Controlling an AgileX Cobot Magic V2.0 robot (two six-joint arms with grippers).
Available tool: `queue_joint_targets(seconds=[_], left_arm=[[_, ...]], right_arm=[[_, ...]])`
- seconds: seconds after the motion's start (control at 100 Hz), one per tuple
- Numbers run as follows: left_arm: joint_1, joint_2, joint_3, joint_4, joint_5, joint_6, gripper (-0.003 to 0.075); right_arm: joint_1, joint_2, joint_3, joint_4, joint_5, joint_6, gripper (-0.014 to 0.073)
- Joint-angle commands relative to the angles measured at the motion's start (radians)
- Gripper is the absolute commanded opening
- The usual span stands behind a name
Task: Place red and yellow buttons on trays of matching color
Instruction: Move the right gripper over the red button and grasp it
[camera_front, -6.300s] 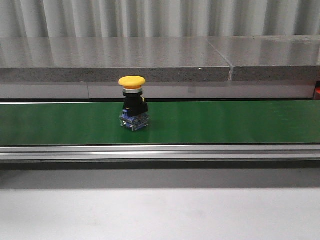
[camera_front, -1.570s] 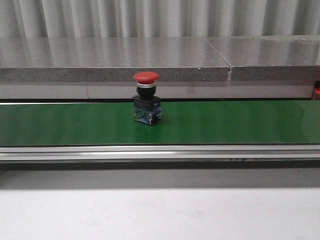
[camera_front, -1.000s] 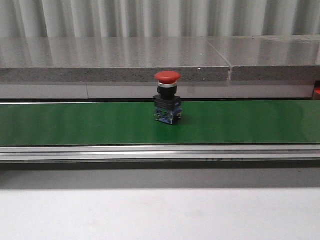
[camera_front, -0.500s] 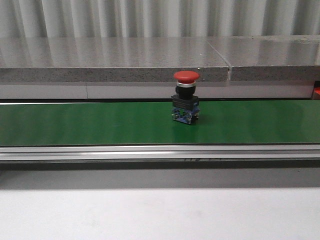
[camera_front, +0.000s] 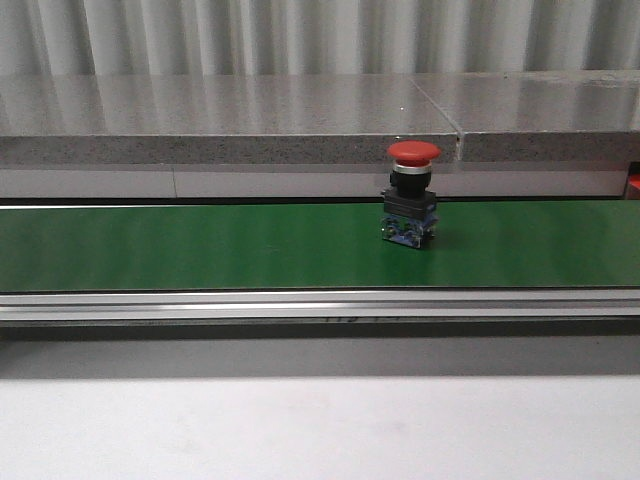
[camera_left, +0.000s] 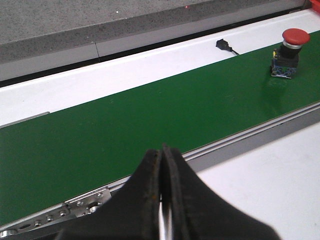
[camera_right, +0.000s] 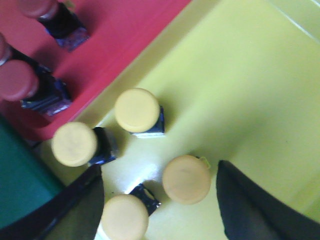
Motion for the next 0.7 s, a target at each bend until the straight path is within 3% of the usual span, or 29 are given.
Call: queue_joint_targets(seconds=[0.0, 0.23, 0.43, 0.69], left_arm=[[-0.008, 0.004, -0.025, -0.021, -0.061, -0.001, -0.0020], [-0.008, 0.004, -0.025, -0.021, -0.061, -0.001, -0.0020], [-0.008, 0.004, -0.025, -0.021, -0.061, -0.001, -0.0020], [-0.008, 0.004, -0.025, -0.021, -0.061, -0.001, -0.0020]], right_arm=[[0.030, -0.093, -0.023, -0.005, -0.021, -0.002, 0.0489], [0.180, -0.130, -0.066, -0.005, 0.062, -0.027, 0.0503], [0.342, -0.119, -0.148, 0.011, 0.105, -0.043, 0.0622], [0.530, -0.034, -0.333, 0.065, 0.289, -0.161, 0.0619]])
